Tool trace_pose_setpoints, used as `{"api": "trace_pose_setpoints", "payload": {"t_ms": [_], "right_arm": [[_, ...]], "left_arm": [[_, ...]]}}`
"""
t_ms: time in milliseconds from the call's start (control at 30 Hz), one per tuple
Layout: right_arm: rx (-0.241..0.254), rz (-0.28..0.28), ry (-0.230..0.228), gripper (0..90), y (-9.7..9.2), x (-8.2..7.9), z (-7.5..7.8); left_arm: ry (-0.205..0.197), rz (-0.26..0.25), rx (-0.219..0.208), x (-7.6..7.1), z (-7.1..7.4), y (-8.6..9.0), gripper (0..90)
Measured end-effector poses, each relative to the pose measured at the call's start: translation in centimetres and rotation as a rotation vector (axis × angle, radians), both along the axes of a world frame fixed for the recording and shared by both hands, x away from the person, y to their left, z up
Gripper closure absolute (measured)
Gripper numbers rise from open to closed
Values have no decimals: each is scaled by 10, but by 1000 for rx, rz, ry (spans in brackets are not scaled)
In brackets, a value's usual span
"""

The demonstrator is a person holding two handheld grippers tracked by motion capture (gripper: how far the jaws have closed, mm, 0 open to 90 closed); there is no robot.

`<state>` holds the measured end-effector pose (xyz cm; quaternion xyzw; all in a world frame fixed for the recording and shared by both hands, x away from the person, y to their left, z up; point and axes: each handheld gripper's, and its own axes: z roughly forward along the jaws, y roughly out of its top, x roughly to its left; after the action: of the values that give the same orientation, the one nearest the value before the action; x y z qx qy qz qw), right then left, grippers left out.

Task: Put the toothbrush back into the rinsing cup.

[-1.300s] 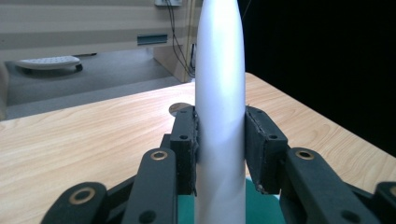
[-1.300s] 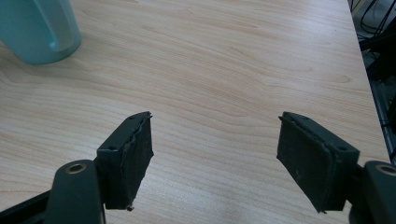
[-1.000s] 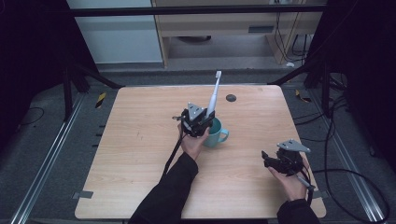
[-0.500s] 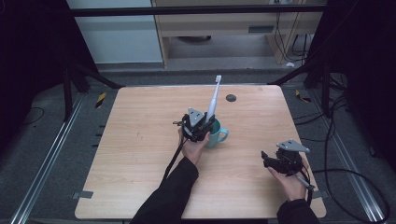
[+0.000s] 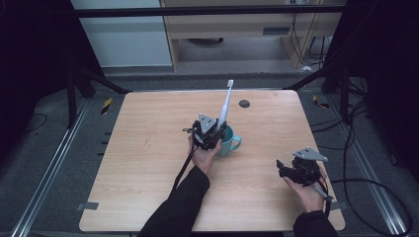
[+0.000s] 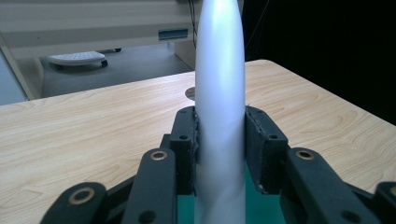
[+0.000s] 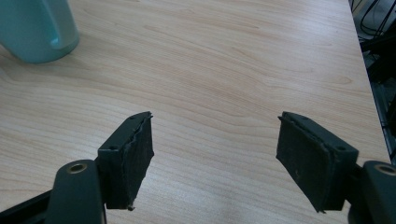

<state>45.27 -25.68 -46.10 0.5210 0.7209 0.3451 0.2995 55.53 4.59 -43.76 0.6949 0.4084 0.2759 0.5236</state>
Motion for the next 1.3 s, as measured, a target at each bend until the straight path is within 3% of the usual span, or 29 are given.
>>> {"api": "trace_pose_setpoints", "payload": {"t_ms": [133, 433, 667, 1033, 1300], "right_arm": [[-1, -1, 3, 270, 0, 0, 0], [1, 0, -1, 275, 0, 0, 0], [0, 0, 0, 277, 0, 0, 0], [2, 1, 0, 277, 0, 0, 0], [4, 0, -3, 275, 0, -1, 1]], "left_arm": [[-8, 8, 11, -1, -1, 0, 660], [18, 5, 15, 0, -7, 1, 660], [30, -10, 20, -1, -19, -2, 659], [55, -35, 25, -1, -23, -3, 653], [53, -45, 30, -3, -22, -3, 582]]}}
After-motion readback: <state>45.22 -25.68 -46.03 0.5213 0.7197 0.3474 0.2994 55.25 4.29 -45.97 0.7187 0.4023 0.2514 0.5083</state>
